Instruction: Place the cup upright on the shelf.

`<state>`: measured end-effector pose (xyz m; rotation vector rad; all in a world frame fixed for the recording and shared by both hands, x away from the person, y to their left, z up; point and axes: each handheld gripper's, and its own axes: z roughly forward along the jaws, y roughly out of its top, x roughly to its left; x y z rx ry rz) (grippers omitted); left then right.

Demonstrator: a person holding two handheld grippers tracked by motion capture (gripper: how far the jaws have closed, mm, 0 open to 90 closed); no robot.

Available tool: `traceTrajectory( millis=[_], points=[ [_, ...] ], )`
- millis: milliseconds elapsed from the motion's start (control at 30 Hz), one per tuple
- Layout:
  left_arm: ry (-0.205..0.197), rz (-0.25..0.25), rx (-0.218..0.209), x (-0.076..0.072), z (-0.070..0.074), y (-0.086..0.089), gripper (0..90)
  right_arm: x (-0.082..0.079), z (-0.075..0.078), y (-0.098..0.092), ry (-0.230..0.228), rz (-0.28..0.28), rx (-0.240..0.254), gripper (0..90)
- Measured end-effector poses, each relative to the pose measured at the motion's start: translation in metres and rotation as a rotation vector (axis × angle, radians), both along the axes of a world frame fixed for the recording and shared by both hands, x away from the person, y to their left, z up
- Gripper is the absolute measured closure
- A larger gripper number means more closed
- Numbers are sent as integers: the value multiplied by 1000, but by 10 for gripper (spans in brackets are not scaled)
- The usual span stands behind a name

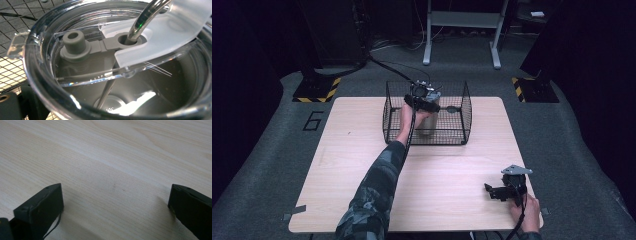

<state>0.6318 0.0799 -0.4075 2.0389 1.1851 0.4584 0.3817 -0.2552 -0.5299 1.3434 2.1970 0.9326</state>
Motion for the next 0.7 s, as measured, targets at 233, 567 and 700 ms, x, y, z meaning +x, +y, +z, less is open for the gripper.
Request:
traceTrajectory(
  millis=[233, 567, 700],
  points=[
    [25, -25, 32, -5, 1, 2, 37, 0, 0, 0, -5, -4, 0, 0],
    [15, -68, 54, -18, -4, 6, 33, 0, 0, 0, -4, -5, 1, 0],
    [11, -72, 37, -20, -4, 8, 26, 0, 0, 0, -2, -5, 2, 0]
  ],
)
